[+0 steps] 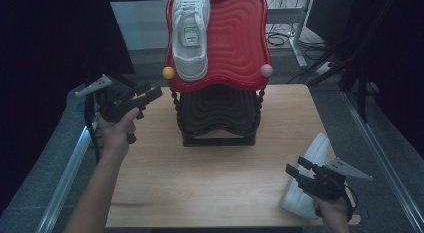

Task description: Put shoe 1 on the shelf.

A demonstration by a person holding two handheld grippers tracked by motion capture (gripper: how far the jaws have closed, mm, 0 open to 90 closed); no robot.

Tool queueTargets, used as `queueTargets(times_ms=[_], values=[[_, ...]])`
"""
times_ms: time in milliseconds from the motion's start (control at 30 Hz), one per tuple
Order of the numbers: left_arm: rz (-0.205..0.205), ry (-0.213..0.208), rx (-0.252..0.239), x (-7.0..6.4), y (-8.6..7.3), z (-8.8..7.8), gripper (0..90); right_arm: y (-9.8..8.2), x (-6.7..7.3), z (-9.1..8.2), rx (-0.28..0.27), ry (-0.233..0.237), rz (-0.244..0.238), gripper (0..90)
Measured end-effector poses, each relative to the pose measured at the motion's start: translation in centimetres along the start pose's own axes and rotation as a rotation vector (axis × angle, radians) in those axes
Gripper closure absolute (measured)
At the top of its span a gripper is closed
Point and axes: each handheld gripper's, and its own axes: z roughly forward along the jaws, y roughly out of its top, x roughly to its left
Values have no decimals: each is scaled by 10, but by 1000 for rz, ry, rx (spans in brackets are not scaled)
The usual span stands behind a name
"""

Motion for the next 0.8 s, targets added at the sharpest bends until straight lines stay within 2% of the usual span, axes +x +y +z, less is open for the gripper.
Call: queueTargets(times_ms=[33, 200, 300, 333, 367, 500, 633, 700, 800], values=[[0, 0, 0, 0, 0, 0, 358, 0, 0, 0, 0, 0, 0, 379], [22, -2, 70, 4, -27, 4, 356, 0, 0, 0, 7, 2, 5, 378], [15, -10, 87, 7, -41, 5, 357, 0, -1, 0, 5, 2, 0, 378], [24, -4, 112, 7, -52, 6, 356, 0, -1, 0, 4, 1, 1, 378], [24, -4, 112, 7, -52, 6, 354, 0, -2, 0, 2, 0, 4, 378], [20, -12, 129, 6, -76, 5, 355, 0, -2, -1, 5, 0, 9, 378], [22, -9, 177, 4, -96, 6, 354, 1, -3, -2, 4, -3, 9, 378], [7, -21, 193, 4, -105, 7, 353, 1, -3, -3, 2, -9, 8, 378], [13, -8, 220, 5, -119, 8, 354, 1, -5, -5, 4, -37, 5, 380]])
